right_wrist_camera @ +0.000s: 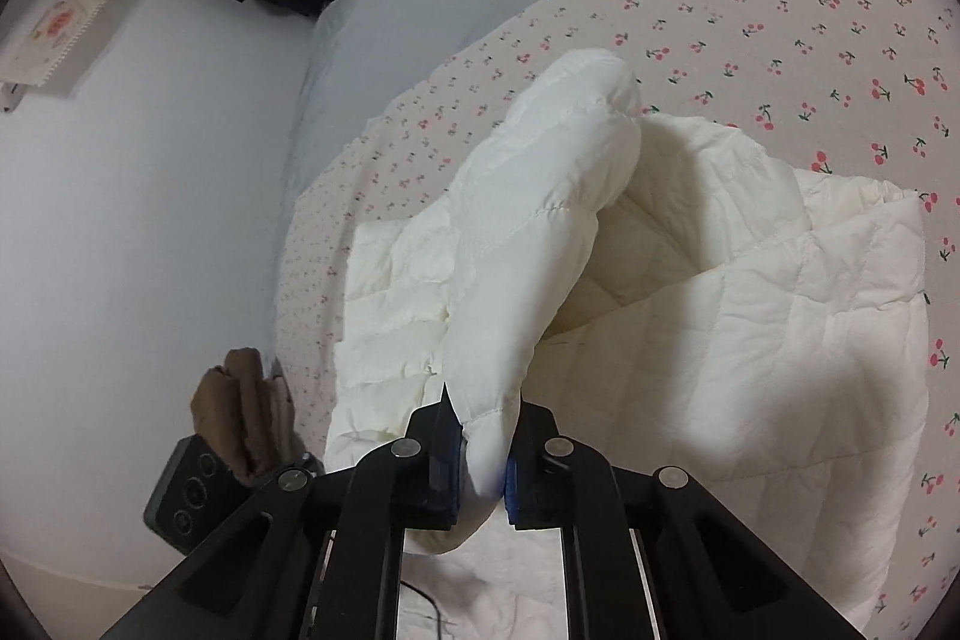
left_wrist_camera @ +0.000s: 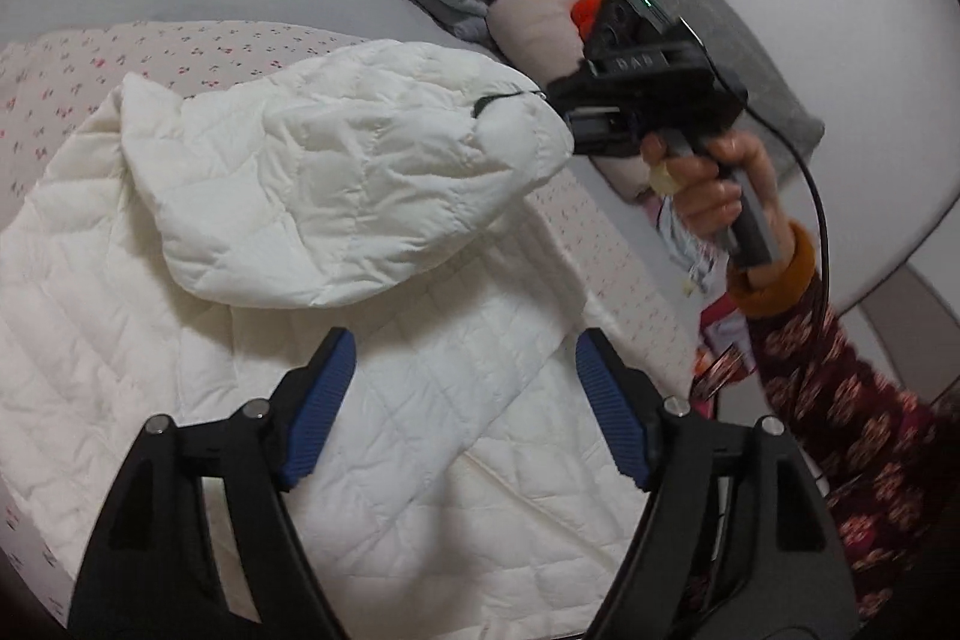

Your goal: Fold large clothes

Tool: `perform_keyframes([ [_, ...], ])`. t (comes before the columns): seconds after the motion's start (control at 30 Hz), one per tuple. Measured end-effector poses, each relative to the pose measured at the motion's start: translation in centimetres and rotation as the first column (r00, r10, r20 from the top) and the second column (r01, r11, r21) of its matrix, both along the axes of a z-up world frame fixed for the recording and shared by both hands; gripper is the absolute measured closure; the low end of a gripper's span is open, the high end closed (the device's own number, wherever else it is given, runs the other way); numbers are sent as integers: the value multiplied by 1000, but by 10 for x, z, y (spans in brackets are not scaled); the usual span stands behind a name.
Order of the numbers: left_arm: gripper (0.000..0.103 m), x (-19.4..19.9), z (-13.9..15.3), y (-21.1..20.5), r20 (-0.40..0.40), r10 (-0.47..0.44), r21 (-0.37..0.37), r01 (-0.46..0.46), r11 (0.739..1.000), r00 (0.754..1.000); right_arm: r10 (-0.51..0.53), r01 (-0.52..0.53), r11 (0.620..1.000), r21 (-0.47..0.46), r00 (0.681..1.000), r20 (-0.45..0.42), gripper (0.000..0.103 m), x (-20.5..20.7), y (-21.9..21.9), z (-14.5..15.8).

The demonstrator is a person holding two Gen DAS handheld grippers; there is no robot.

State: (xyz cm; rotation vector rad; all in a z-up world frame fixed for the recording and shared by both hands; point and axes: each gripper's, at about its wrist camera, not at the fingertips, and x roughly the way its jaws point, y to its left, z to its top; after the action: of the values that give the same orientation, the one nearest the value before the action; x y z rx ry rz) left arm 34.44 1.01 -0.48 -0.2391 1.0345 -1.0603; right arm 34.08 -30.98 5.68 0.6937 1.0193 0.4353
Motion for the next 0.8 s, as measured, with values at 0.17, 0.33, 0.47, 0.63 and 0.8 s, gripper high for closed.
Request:
perform_keyframes([
  [0.17, 26, 8, 0, 29, -81, 202, -86, -209, 974, 976, 12, -17, 998, 62, 997, 75, 93, -29, 15, 7],
  [0.33, 26, -3, 26, 32, 93, 283, -128, -271, 954, 954, 44, -43, 999, -31, 999, 28, 93, -49, 40, -50],
  [0.47, 26, 6, 9, -4, 145, 232, 2, -234, 972, 962, 37, -39, 987, -156, 999, -15, 91, -42, 58, -108],
  [0.63, 26, 13, -50, -27, 142, 152, 276, -187, 943, 978, 65, -34, 960, -278, 992, 105, 76, -59, 61, -99],
  [0.8, 26, -1, -56, -28, 231, 84, 352, -164, 922, 969, 89, 6, 909, -417, 974, 208, 58, -84, 51, -61],
])
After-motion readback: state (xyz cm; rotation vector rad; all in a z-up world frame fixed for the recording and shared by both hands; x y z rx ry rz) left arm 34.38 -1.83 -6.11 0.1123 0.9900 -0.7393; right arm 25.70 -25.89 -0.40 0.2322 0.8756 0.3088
